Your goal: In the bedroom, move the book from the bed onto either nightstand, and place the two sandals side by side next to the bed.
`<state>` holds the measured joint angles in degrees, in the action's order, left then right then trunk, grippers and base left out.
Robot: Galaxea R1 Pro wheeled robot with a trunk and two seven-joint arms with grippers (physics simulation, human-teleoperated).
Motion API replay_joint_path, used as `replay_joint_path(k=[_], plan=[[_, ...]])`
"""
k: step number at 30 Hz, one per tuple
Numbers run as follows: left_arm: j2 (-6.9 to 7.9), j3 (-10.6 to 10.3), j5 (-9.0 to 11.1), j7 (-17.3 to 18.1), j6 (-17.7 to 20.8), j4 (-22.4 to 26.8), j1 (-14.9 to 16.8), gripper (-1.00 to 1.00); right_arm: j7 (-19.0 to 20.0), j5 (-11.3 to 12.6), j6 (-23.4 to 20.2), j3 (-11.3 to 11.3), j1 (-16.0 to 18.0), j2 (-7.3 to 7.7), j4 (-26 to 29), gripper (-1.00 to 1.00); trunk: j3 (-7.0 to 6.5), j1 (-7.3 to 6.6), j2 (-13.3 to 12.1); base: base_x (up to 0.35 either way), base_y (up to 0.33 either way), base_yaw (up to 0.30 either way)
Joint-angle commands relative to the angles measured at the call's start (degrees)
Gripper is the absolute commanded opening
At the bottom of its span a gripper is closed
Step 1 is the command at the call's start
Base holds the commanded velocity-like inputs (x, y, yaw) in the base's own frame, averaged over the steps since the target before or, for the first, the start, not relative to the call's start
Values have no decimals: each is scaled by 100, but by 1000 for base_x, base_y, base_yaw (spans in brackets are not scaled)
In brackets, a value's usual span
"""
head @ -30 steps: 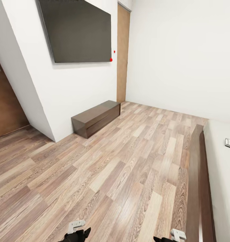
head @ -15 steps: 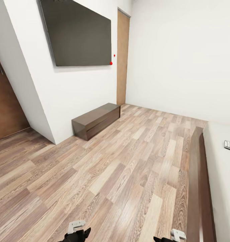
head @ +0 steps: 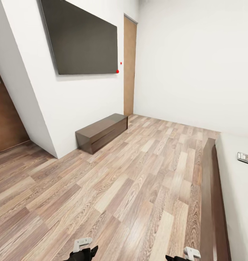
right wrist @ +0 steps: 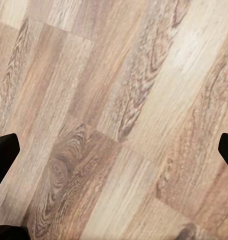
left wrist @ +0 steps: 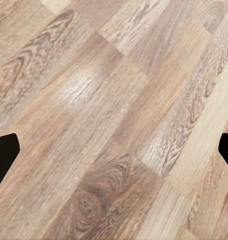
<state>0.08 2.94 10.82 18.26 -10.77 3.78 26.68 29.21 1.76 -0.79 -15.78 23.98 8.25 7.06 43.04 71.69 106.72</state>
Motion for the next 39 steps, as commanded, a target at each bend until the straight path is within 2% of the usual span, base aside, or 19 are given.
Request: replay_joint_path(k=[1, 25, 39], plan=[[1, 26, 25, 37, -4, -8, 4, 100, 24, 18, -8, -18, 5, 1, -3, 100, 3, -1, 2, 0, 0, -26], [8, 31, 34, 37, -13, -9, 4, 100, 24, 17, -8, -18, 3, 0, -12, 100, -2, -1, 2, 3, 0, -3], [9, 31, 34, 37, -13, -9, 4, 100, 23, 18, -8, -19, 5, -1, -12, 100, -2, -1, 2, 288, 0, 0]])
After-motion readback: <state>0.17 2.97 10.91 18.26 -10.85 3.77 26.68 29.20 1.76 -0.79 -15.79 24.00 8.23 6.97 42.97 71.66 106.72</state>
